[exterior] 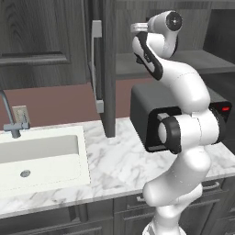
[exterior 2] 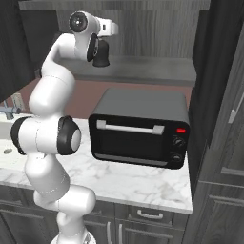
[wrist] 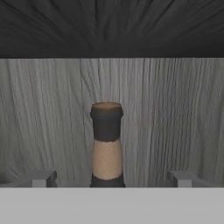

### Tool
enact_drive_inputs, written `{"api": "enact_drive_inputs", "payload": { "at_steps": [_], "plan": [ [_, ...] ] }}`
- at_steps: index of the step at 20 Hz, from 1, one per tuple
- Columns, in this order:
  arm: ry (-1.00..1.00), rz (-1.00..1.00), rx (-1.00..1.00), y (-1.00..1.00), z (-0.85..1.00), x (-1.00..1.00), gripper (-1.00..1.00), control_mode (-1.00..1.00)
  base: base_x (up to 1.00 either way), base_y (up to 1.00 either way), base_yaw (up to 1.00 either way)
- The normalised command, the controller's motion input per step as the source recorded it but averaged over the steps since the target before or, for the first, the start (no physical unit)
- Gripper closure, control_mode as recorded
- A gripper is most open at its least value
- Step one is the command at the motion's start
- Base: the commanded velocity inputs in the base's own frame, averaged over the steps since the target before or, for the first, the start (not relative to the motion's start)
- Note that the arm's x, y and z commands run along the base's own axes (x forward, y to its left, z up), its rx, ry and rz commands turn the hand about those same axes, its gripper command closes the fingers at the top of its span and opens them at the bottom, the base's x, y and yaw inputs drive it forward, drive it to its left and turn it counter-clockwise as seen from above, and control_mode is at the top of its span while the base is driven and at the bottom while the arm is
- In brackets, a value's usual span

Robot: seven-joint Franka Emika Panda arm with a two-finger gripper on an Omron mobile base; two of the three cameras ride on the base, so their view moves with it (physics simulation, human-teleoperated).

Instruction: Get the candle and the liquor from the cabinet and move them to the dining counter.

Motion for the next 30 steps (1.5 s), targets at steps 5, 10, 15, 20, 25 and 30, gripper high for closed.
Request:
{"api": "enact_drive_inputs", "payload": {
  "at_steps": [5,10,15,20,25,30],
  "plan": [
    [0.03,0.0,0.0,0.0,0.0,0.2,-1.0,-1.0,0.0,0.0,0.0],
    [0.03,0.0,0.0,0.0,0.0,0.04,-1.0,-1.0,0.0,0.0,0.0],
    [0.0,0.0,0.0,0.0,0.0,0.0,-1.0,-1.0,0.0,0.0,0.0],
    [0.0,0.0,0.0,0.0,0.0,0.0,-1.0,-1.0,0.0,0.0,0.0],
    [0.0,0.0,0.0,0.0,0.0,0.0,-1.0,-1.0,0.0,0.0,0.0],
    [0.0,0.0,0.0,0.0,0.0,0.0,1.0,-1.0,0.0,0.0,0.0]
  ]
}}
